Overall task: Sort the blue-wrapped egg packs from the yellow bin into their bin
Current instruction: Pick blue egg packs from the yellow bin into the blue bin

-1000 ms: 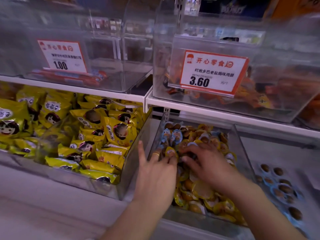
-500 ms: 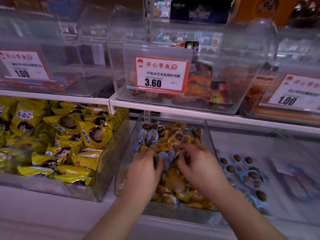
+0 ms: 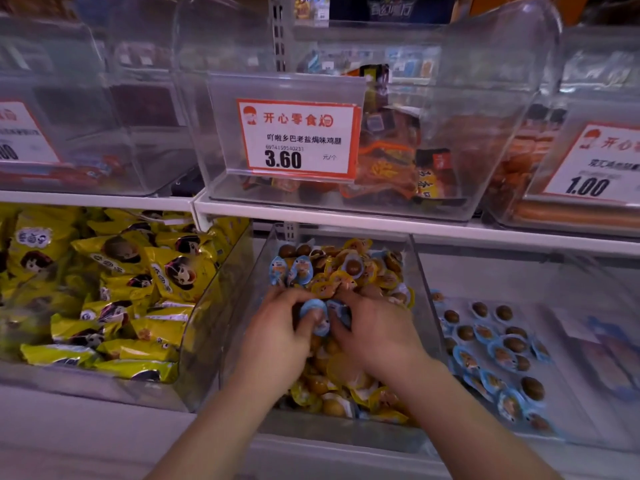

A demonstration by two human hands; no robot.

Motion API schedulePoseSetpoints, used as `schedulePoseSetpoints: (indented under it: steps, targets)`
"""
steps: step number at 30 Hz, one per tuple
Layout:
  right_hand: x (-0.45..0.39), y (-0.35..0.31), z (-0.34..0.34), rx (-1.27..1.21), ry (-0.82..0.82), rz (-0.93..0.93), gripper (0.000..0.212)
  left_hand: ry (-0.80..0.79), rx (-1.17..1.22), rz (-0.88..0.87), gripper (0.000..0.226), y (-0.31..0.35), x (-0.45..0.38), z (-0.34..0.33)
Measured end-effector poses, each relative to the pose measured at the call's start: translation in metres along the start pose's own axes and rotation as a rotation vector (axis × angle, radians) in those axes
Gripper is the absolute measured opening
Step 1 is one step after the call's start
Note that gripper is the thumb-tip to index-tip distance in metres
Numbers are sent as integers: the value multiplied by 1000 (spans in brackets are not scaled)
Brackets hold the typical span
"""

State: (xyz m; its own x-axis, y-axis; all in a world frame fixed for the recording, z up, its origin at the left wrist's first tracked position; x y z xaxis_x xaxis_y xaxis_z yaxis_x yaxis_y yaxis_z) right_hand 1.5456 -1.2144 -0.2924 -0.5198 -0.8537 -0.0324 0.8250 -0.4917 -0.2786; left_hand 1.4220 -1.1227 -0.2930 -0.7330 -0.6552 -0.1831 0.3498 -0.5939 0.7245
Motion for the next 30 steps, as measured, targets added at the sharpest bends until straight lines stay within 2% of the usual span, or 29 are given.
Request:
schedulePoseSetpoints:
  steps: [6, 10, 12, 14, 17, 20, 22, 24, 27, 30]
  targets:
    - [-10, -7, -5, -261, 36, 57, 30, 71, 169, 15, 11, -9, 5, 14]
    - [-3, 1, 10, -440, 160, 22, 12, 159, 450, 73, 6, -17, 2, 19]
    - [3, 7, 21, -694, 221, -24, 12, 199, 654, 122, 13, -17, 1, 17]
    - [13, 5, 24, -1079, 211, -76, 13, 244, 765, 128, 24, -11, 4, 15]
    - [32, -20, 5, -1725, 12, -163, 24, 297, 623, -1, 21, 14, 14, 10]
    - [47, -35, 5, -2107, -205, -167, 42, 247, 500, -139, 17, 39, 23, -4]
    - [52, -27, 13, -2126, -200, -166, 44, 183, 419, -187, 17, 51, 26, -12]
    - [57, -11, 18, -2013, -132, -263, 37, 126, 265, -283, 20, 66, 30, -18]
    - [65, 17, 27, -1863, 77, -335, 24, -14, 62, -466, 47, 86, 39, -34]
    - [72, 44, 45, -1789, 266, -270, 16, -153, 76, -549, 52, 95, 47, -48]
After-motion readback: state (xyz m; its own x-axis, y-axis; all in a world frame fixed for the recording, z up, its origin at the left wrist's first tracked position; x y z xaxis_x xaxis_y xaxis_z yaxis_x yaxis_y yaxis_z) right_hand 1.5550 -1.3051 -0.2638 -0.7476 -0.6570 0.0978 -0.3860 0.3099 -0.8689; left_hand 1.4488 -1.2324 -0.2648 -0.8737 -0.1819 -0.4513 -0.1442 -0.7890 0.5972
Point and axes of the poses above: each hand's wrist, its own x-axis away from the middle knuckle, its own z-axis out of the back of the hand, y = z × x, the point moved 6 cm from there along -x, towards the middle knuckle, and after that the axes turned 10 degrees about -y, right-handed, at the moved point
